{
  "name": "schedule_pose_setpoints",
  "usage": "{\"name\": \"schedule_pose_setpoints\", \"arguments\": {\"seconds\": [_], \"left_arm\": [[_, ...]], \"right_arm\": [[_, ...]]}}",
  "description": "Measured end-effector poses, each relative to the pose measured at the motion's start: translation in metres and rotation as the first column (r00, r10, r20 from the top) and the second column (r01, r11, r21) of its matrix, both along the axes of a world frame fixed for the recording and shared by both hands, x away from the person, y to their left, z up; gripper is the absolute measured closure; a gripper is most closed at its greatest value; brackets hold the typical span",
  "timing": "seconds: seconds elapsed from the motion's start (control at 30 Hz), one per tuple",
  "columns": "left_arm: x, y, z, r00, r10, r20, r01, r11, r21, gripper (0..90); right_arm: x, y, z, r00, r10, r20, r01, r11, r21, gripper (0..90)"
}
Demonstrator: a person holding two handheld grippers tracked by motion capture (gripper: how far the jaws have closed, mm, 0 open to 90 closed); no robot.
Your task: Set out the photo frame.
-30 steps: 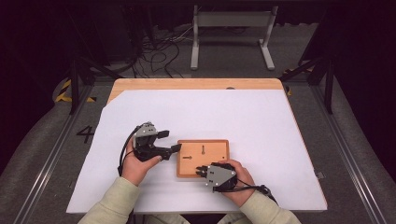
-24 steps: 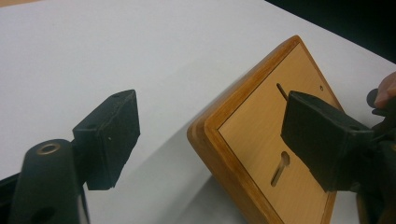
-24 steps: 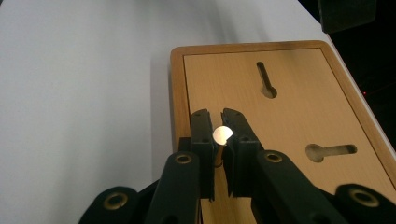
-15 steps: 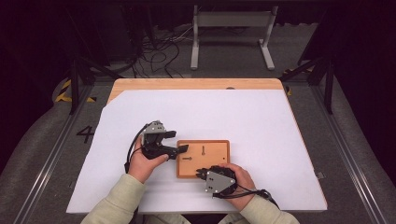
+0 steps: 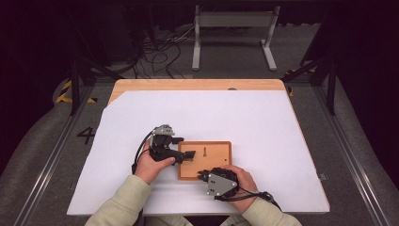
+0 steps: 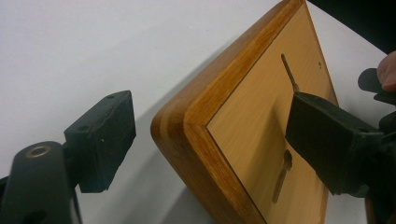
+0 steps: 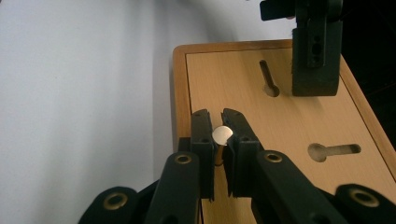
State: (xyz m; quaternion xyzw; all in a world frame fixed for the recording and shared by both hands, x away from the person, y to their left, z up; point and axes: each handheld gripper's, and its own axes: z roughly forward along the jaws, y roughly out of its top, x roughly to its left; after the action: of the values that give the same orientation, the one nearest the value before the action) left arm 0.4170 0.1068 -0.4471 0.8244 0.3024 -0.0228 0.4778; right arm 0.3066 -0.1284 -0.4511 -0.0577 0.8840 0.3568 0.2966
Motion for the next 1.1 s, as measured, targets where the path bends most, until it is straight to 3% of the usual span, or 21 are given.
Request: {"name": "schedule_pose_setpoints", "arguments": {"seconds": [0.3, 0.4, 0.7, 0.77, 0.87, 1.0, 1.1], "left_arm": [[0.000, -0.013, -0.004, 0.9968, -0.071, -0.036, 0.072, 0.9972, 0.021, 18.0], [-0.001, -0.014, -0.003, 0.9958, -0.088, -0.028, 0.088, 0.9957, 0.029, 20.3], [-0.002, -0.006, 0.000, 0.9906, -0.137, -0.002, 0.137, 0.9902, -0.028, 30.4], [-0.004, -0.005, 0.002, 0.9883, -0.152, 0.014, 0.152, 0.9877, -0.035, 33.1], [-0.007, -0.002, 0.006, 0.9827, -0.180, 0.046, 0.181, 0.9830, -0.030, 36.8], [-0.012, 0.001, 0.010, 0.9732, -0.213, 0.086, 0.216, 0.9759, -0.028, 41.6], [-0.016, 0.003, 0.012, 0.9651, -0.238, 0.109, 0.243, 0.9696, -0.031, 44.7]], "right_arm": [[0.000, -0.001, 0.000, 1.0000, 0.001, -0.003, -0.001, 1.0000, 0.004, 83.5], [0.001, -0.001, 0.000, 1.0000, 0.003, -0.002, -0.003, 1.0000, 0.005, 83.5], [-0.001, 0.000, 0.001, 1.0000, 0.004, -0.003, -0.004, 1.0000, -0.004, 83.0], [-0.002, 0.000, 0.002, 0.9998, 0.003, -0.022, -0.003, 1.0000, -0.002, 80.7], [-0.002, -0.001, 0.006, 0.9959, 0.012, -0.089, -0.010, 0.9998, 0.017, 72.5], [-0.003, -0.011, 0.022, 0.9861, 0.026, -0.164, -0.008, 0.9941, 0.108, 59.4], [-0.004, -0.020, 0.033, 0.9774, 0.038, -0.208, -0.003, 0.9858, 0.168, 57.8]]}}
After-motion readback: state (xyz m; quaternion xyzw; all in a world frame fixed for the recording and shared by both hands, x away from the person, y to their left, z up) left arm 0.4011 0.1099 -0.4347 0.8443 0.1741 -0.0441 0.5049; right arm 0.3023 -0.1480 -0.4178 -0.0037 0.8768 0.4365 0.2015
